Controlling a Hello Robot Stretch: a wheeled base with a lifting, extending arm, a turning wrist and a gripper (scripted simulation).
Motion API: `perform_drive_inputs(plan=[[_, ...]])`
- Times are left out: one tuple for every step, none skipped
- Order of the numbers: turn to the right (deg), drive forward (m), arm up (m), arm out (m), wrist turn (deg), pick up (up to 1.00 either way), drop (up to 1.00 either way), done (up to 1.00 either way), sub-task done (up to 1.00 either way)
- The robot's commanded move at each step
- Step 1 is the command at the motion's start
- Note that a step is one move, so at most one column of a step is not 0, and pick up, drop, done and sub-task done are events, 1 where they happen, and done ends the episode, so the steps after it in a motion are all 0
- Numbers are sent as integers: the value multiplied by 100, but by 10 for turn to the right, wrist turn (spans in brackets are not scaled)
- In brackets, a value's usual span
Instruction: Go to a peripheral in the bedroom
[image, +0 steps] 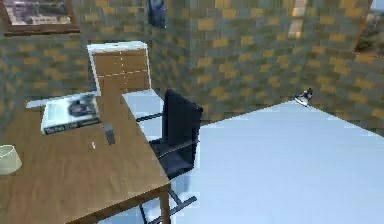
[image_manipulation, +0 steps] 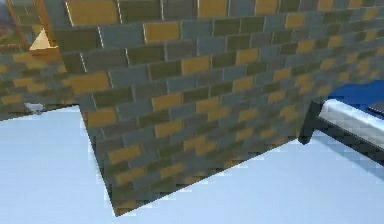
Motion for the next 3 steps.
perform_drive_inputs(plan=[[450, 0, 0, 0, 0, 0, 0, 0, 0], [60, 0, 0, 0, 0, 0, 0, 0, 0], [0, 40, 0, 0, 0, 0, 0, 0, 0]])
